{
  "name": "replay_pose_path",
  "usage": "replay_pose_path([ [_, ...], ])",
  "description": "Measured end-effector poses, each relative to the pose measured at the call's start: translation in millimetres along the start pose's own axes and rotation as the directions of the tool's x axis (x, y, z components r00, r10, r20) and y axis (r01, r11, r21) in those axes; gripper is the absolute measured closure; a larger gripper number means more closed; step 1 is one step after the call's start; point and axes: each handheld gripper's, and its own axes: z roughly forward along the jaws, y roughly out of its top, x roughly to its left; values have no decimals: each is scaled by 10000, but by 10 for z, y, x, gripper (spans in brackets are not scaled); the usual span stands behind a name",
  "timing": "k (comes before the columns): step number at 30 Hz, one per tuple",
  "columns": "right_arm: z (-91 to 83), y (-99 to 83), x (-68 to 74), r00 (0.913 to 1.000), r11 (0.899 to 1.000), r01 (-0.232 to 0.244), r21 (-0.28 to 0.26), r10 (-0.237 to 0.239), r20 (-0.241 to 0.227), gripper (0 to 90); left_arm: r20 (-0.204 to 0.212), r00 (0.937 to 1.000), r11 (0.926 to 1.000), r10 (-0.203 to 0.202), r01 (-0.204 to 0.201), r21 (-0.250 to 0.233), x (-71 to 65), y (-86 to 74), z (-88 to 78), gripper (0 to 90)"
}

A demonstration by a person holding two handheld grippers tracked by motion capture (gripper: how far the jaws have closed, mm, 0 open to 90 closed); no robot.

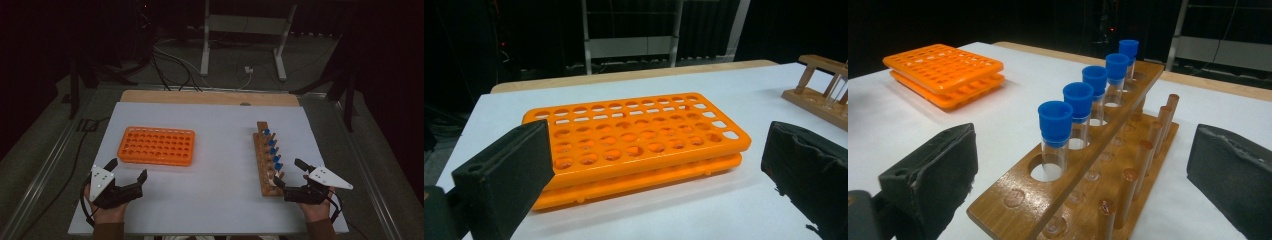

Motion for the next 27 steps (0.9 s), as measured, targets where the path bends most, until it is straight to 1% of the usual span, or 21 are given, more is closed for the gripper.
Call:
replay_pose_path([
  [5, -16, 18, -9, 9999, 9999, -113, -26, 113, -56, 3, 9, 10000, 10000, 93, -93, -14, -13, 4, 1, 12],
  [12, -38, 59, -26, 9997, 9997, -219, -66, 218, -63, 4, 62, 9999, 10000, 80, -80, 9, -14, 7, 9, 12],
  [21, -29, 86, -28, 9994, 9995, -316, 38, 317, -110, 4, 55, 10000, 10000, 60, -60, 47, -20, 5, 16, 12],
  [22, -32, 98, -23, 9994, 9995, -322, 67, 323, -138, 24, 62, 10000, 10000, 45, -45, 44, -20, 4, 17, 12],
  [26, -32, 127, -15, 9992, 9993, -342, 170, 346, -212, 45, 69, 10000, 10000, 13, -13, 39, -19, 4, 24, 12],
  [27, -25, 149, -4, 9993, 9993, -293, 232, 298, -206, 64, 67, 10000, 10000, 9, -10, 43, -19, 3, 26, 12],
])
